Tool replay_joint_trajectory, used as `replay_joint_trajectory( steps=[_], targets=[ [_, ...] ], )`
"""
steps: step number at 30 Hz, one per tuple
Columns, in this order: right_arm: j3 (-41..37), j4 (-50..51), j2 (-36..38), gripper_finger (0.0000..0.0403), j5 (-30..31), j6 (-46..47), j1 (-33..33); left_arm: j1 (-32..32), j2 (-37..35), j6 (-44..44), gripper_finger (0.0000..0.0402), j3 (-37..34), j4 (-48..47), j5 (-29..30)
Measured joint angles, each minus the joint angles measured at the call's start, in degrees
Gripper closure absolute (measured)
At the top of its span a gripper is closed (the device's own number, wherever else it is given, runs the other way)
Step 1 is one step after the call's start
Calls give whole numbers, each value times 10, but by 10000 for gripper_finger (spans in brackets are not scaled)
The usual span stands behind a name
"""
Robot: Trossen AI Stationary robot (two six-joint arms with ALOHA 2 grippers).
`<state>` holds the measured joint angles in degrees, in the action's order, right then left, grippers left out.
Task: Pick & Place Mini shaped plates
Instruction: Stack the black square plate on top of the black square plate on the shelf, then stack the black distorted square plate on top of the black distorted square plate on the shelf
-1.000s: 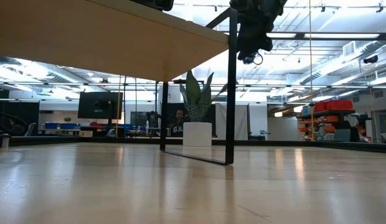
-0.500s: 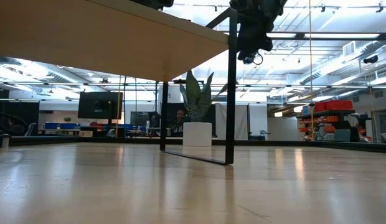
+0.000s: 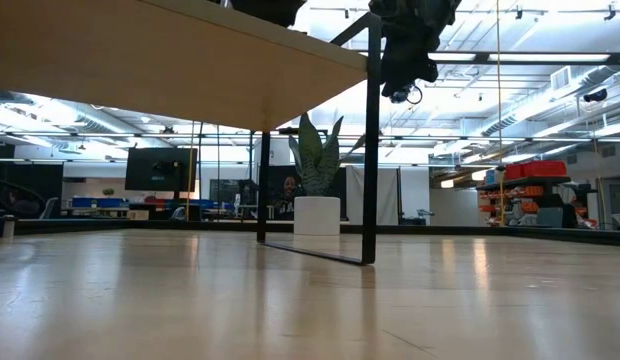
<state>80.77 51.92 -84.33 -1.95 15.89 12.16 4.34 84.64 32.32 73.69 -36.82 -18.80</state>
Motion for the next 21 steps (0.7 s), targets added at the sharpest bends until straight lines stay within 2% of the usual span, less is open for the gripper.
replay_joint_trajectory(
  steps=[4,14,21],
  targets=[
    [0,0,0,243,0,1,0,0,1,0,381,0,0,4],
    [0,0,0,243,0,1,0,-3,1,0,297,0,0,10],
    [0,49,0,243,-18,16,-21,-24,-34,-10,277,-1,-11,19]
  ],
)
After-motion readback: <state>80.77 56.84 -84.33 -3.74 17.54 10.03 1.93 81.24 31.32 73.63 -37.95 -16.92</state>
